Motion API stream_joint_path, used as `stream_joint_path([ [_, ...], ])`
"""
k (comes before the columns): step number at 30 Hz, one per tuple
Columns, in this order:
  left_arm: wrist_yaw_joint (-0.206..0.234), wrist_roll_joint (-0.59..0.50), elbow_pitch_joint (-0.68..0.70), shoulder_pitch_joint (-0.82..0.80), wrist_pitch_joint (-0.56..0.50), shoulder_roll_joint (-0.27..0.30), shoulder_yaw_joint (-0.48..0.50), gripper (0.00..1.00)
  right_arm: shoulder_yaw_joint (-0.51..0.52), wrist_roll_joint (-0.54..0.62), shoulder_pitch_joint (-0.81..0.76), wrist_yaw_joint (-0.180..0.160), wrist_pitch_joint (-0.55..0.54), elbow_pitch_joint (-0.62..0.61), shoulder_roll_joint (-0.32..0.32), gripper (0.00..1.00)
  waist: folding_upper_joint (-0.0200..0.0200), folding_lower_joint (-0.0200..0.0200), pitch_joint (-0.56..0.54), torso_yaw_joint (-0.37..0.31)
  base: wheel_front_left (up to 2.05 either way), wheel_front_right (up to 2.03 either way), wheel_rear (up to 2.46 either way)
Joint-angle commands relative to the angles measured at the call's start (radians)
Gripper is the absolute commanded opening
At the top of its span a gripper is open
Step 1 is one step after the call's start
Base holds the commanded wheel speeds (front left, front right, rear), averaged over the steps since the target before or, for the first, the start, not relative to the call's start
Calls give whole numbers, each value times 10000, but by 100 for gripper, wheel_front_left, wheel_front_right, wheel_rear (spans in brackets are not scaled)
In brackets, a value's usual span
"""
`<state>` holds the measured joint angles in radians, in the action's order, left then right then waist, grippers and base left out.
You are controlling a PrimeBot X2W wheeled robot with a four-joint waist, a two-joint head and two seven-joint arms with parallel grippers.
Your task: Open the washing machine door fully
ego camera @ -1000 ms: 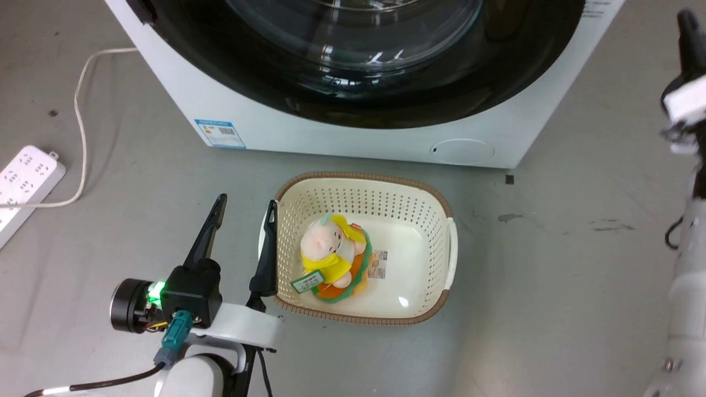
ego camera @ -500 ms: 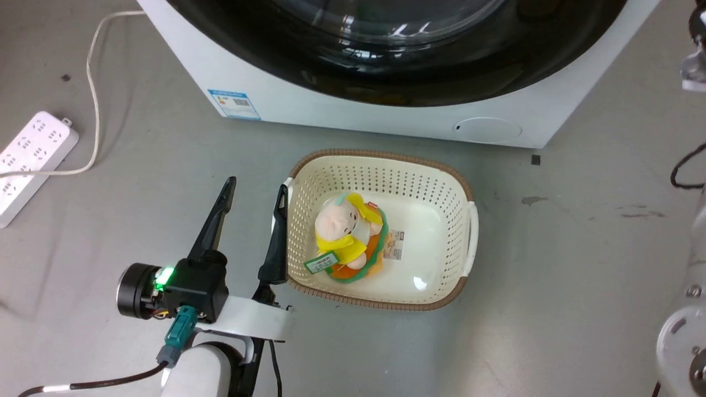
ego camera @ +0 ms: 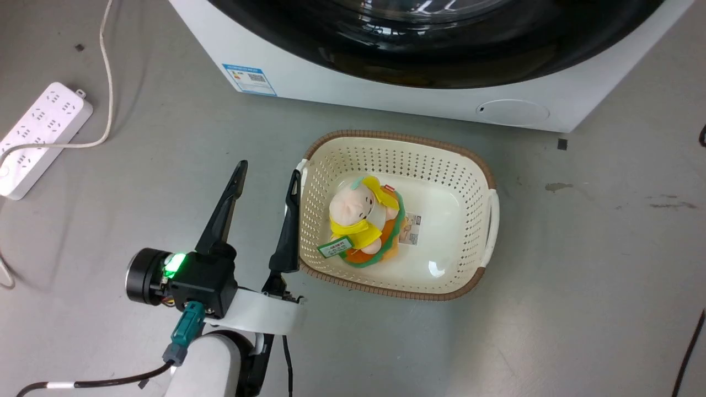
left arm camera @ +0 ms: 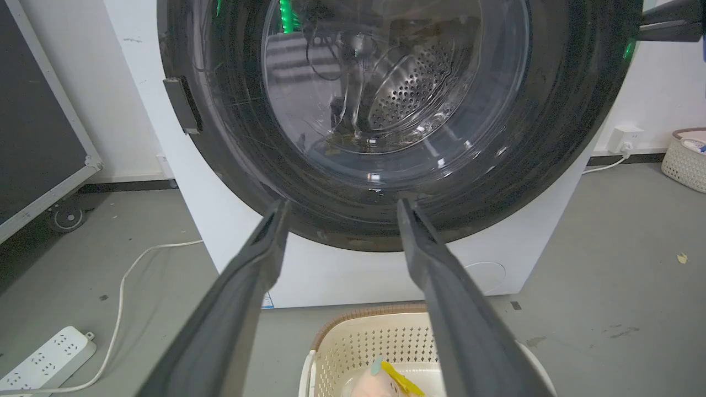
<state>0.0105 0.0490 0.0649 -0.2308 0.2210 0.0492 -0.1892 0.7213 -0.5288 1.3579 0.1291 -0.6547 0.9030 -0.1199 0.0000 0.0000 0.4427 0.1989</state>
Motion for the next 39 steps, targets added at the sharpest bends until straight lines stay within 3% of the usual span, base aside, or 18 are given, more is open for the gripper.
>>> stream_joint_path([
  [1, 60, 58, 59, -168, 94, 10, -72, 100, 165, -79, 376, 16, -253, 358, 54, 0, 0, 0, 34, 34, 0, 0, 0],
  [14, 94, 105, -14, -280, 365, 11, -229, 100, 943, 129, 431, 16, -2028, 1729, -250, 0, 0, 0, -409, 65, 0, 0, 0],
  [24, -11, 17, -330, 301, 408, 11, -192, 100, 848, -131, -1423, 16, -2924, 1135, 311, 0, 0, 0, -1679, -178, 0, 0, 0],
  [33, -127, -46, -616, 947, 408, 19, -141, 100, 257, -1337, -3152, 16, -4023, -24, 685, 0, 0, 0, -2561, -343, 0, 0, 0],
  [39, -204, -61, -773, 1308, 408, 20, -113, 100, -818, -2914, -4047, 16, -4270, 62, 694, 0, 0, 0, -3023, -348, 0, 0, 0],
])
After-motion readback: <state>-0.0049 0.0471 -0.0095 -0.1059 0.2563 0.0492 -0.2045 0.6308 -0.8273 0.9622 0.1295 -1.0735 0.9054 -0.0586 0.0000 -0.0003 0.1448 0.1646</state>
